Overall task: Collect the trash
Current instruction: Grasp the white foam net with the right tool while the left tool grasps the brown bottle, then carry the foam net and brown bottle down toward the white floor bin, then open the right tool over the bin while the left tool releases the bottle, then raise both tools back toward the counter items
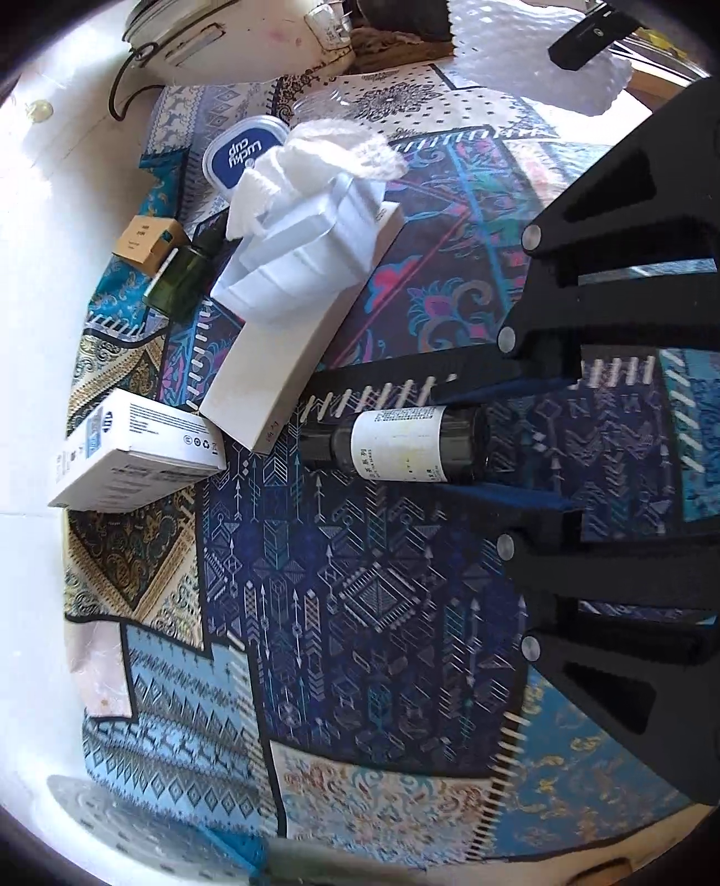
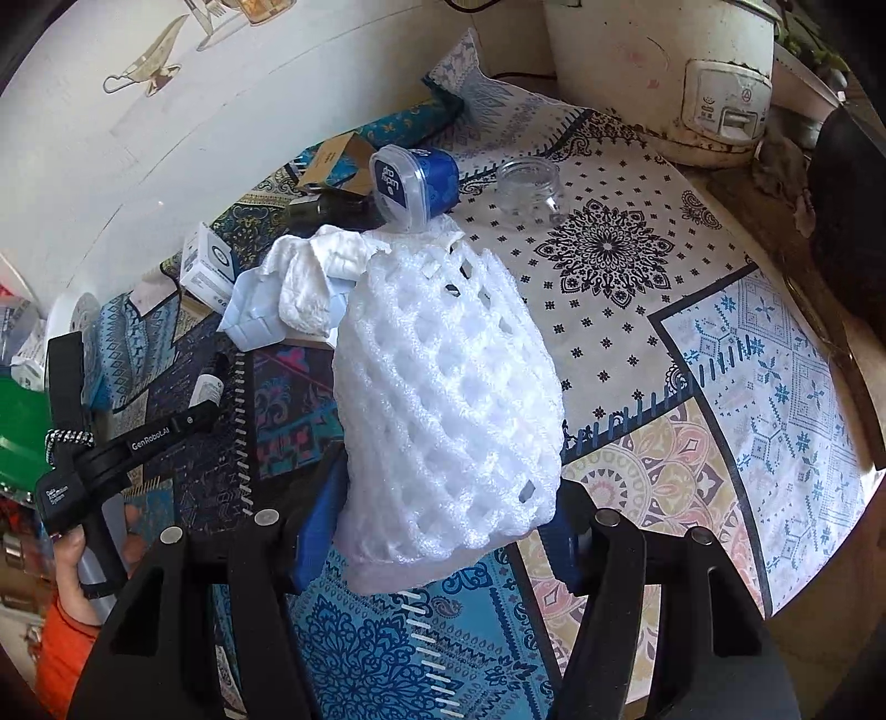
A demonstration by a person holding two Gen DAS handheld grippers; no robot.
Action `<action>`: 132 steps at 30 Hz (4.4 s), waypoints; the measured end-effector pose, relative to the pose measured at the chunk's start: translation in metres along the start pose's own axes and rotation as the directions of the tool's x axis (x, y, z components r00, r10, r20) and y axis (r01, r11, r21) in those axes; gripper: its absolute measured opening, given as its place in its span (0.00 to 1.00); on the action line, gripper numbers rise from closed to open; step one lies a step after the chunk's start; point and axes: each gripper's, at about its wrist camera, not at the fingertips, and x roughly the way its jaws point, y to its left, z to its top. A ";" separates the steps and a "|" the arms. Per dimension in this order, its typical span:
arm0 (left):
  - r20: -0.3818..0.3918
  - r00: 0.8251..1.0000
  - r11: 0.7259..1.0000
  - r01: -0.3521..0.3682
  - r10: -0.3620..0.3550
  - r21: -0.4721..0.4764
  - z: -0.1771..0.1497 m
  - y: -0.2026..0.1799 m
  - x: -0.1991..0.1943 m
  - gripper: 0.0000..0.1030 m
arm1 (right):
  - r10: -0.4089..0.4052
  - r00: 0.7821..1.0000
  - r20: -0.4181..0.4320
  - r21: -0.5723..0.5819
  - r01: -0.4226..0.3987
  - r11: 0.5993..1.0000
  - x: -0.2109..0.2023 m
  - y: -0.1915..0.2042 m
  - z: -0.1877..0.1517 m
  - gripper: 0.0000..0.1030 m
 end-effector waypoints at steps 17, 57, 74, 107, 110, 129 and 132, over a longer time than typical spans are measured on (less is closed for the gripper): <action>0.246 0.967 0.995 -0.047 0.067 -0.085 -0.124 -0.062 -0.143 0.26 | 0.170 0.985 0.028 -0.292 -0.154 0.944 -0.084 -0.016 -0.053 0.56; -0.081 0.996 0.999 0.039 -0.040 -0.011 -0.440 -0.082 -0.086 0.26 | 0.045 0.983 -0.176 -0.255 -0.090 0.963 -0.042 -0.079 -0.306 0.56; -0.201 0.978 0.977 0.004 -0.048 -0.215 -0.541 -0.059 0.220 0.26 | 0.032 0.927 -0.373 -0.276 -0.144 0.950 0.234 -0.184 -0.391 0.56; -0.294 0.956 0.958 -0.065 -0.020 -0.278 -0.599 0.014 0.377 0.26 | -0.004 0.835 -0.550 -0.408 -0.265 0.874 0.428 -0.164 -0.451 0.70; -0.286 0.958 0.964 -0.072 -0.005 -0.257 -0.590 0.010 0.353 0.26 | -0.020 0.844 -0.536 -0.420 -0.247 0.873 0.410 -0.159 -0.445 0.70; -0.092 0.988 0.986 -0.132 0.123 -0.099 -0.471 -0.049 0.037 0.27 | -0.049 0.983 -0.179 -0.411 -0.029 0.911 0.085 -0.107 -0.303 0.70; -0.025 0.992 0.990 -0.122 0.120 -0.078 -0.451 -0.060 -0.029 0.31 | -0.013 0.996 -0.093 -0.378 -0.023 0.926 0.011 -0.095 -0.279 0.70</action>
